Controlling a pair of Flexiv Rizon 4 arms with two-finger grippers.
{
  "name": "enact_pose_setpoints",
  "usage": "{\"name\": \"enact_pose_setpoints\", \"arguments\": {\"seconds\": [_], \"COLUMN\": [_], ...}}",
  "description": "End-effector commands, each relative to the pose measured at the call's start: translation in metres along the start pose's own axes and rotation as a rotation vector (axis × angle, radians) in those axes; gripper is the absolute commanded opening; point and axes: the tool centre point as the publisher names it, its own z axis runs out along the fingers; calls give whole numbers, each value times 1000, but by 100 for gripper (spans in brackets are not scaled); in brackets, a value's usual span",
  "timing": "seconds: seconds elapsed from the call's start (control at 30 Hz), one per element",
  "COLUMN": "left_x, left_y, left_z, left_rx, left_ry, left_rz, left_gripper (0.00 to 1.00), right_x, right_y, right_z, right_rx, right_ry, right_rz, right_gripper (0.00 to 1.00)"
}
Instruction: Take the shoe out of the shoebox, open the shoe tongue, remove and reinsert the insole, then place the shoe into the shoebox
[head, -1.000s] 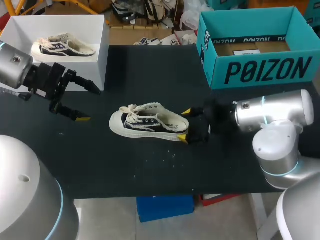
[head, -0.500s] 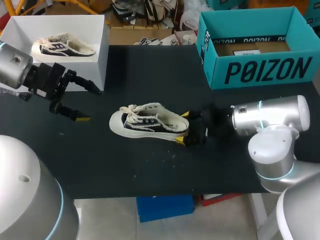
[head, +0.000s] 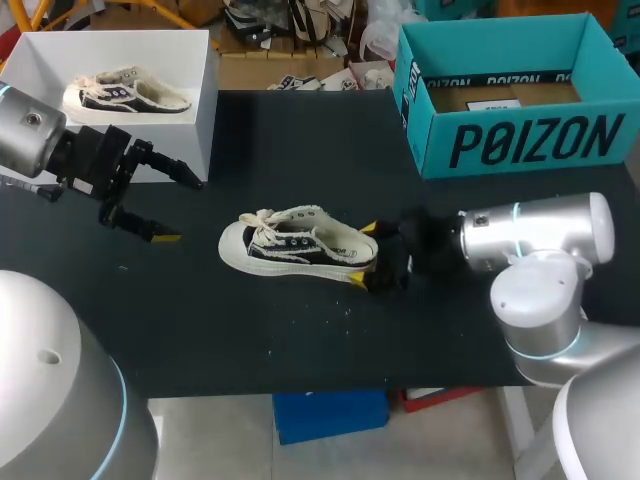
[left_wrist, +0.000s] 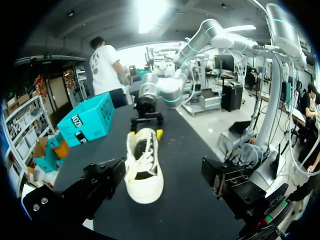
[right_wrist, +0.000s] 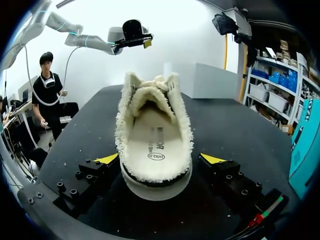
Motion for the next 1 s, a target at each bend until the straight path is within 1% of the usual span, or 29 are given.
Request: {"name": "enact_pose_setpoints", "arguments": {"seconds": [0.03, 0.07, 0.3, 0.33, 0.37, 0.47, 0.53, 0.57, 0.6, 0.67, 0.7, 1.0], "left_x": [1, 1, 1, 1, 1, -1, -2, -3, -5, -11, -12, -12], "left_y": [1, 1, 1, -4, -10, -24, -35, -40, -42, -48, -54, -54], "left_z": [1, 1, 1, 3, 4, 16, 26, 31, 36, 45, 50, 50], "left_rx": [-2, -2, -2, -16, -38, -171, -226, -290, -313, -350, -334, -334], "left_ry": [-5, -5, -5, -1, -8, -54, -114, -151, -191, -219, -189, -189], "left_rz": [3, 3, 3, 12, 6, -102, -164, -201, -232, -274, -237, -237], "left_gripper": [100, 100, 100, 100, 100, 100, 100, 100, 100, 100, 100, 100], "right_x": [-3, -3, -3, -3, -3, -3, -3, -3, -3, -3, -3, -3], "right_y": [0, 0, 0, 0, 0, 0, 0, 0, 0, 0, 0, 0], "right_z": [6, 7, 7, 7, 7, 7, 7, 7, 7, 7, 7, 7], "right_rx": [7, 0, 0, 0, 0, 0, 0, 0, 0, 0, 0, 0], "right_ry": [-2, 2, 2, 2, 2, 2, 2, 2, 2, 2, 2, 2], "right_rz": [5, 13, 13, 13, 13, 13, 13, 13, 13, 13, 13, 13], "right_gripper": [35, 0, 0, 0, 0, 0, 0, 0, 0, 0, 0, 0]}}
